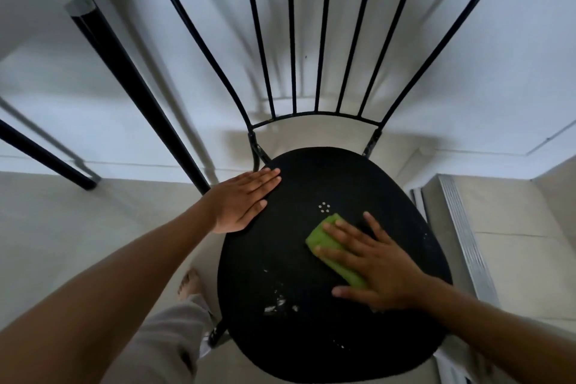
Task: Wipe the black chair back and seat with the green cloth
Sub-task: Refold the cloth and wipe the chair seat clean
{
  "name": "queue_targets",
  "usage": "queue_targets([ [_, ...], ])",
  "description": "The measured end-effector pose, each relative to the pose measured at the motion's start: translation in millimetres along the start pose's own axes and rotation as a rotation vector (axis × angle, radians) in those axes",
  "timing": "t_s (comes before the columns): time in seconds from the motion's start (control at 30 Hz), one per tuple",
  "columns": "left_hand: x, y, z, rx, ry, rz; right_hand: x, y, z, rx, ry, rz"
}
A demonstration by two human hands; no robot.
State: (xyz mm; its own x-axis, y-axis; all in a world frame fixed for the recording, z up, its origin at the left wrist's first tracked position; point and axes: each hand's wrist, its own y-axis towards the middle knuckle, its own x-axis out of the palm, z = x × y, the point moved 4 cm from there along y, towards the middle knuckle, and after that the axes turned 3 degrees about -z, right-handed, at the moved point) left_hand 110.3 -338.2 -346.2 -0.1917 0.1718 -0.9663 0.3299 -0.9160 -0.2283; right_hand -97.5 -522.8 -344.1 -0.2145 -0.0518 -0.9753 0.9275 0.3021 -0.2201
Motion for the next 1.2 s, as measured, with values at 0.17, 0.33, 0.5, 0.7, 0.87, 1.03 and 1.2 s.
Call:
queue_targets([
  [0.17, -0.4, -1.0, 9.0, -0.085, 0.041, 0.007, -13.2, 40.1, 60.3, 0.544, 0.107, -0.078],
  [0.33, 2.0, 0.4, 24.0, -0.172, 0.024, 0.016, -13.6, 41.5, -48.5, 0.481, 0.265, -0.010],
  [0.5, 0.0, 21.2, 53.3, -0.115, 0.027, -0.003, 18.5, -71.7, -55.9, 0.643, 0.243, 0.186],
  [0.7, 5.8, 45.4, 83.5, -0.156, -0.030, 0.057, 10.1, -41.2, 52.3, 0.931, 0.330, 0.124],
  [0.87, 9.8, 44.8, 77.6, -0.131, -0.039, 0.085, -2.2, 12.0, 11.4, 0.584, 0.314, 0.068],
  [1.03, 9.5, 45.0, 78.5, -0.144, -0.069, 0.076, 17.6, -73.1, -15.1, 0.499, 0.238, 0.193],
  [1.2, 11.4, 43.9, 78.2, -0.149, -0.052, 0.095, 2.3, -16.3, 70.9, 0.737, 0.348, 0.134],
])
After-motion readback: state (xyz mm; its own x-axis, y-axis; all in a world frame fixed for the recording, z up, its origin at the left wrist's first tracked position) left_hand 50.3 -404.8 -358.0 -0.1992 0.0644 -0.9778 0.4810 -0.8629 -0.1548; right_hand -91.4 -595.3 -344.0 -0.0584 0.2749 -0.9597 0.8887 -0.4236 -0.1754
